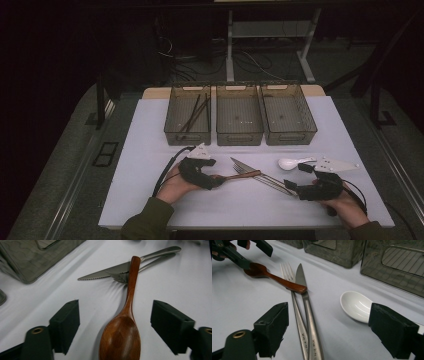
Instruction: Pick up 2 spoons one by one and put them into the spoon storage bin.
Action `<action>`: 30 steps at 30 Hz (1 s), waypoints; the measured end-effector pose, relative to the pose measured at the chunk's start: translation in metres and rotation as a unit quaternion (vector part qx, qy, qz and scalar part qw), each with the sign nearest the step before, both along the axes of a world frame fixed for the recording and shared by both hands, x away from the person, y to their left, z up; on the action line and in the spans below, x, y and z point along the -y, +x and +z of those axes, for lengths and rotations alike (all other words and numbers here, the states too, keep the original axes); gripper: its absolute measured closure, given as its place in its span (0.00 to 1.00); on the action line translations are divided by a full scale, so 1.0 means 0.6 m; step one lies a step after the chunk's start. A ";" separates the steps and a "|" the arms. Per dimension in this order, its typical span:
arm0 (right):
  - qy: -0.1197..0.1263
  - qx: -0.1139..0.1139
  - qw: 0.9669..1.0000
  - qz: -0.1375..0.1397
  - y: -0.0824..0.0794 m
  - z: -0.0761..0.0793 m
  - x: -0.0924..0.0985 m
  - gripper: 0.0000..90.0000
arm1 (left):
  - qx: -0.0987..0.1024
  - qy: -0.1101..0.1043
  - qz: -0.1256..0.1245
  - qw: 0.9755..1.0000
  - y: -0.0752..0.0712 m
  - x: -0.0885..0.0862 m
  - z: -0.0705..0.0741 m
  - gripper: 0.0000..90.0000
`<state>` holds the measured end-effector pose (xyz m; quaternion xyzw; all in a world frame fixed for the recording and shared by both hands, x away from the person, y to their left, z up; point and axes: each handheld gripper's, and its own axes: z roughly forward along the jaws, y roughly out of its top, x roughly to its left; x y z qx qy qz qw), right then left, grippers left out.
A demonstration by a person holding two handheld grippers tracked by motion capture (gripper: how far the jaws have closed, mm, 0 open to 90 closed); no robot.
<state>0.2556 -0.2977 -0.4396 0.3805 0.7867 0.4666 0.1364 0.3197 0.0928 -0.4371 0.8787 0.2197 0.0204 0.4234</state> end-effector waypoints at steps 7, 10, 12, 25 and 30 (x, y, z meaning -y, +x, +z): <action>0.000 -0.001 1.000 -0.001 0.001 0.000 0.001 0.18 | -0.011 0.007 -0.014 1.000 0.001 -0.003 -0.003 0.46; 0.000 -0.001 1.000 -0.002 0.001 -0.001 0.001 0.18 | -0.020 0.013 -0.018 1.000 0.002 -0.003 -0.007 0.48; 0.000 0.000 1.000 -0.002 0.001 -0.001 0.001 0.18 | -0.021 0.022 -0.022 0.999 0.003 -0.002 -0.009 0.49; 0.000 0.000 1.000 -0.004 0.002 -0.001 0.002 0.18 | -0.030 0.038 -0.024 0.999 0.001 0.001 -0.015 0.50; 0.000 0.001 1.000 -0.005 0.001 -0.001 0.003 0.18 | -0.022 0.043 -0.034 0.998 0.001 0.000 -0.015 0.53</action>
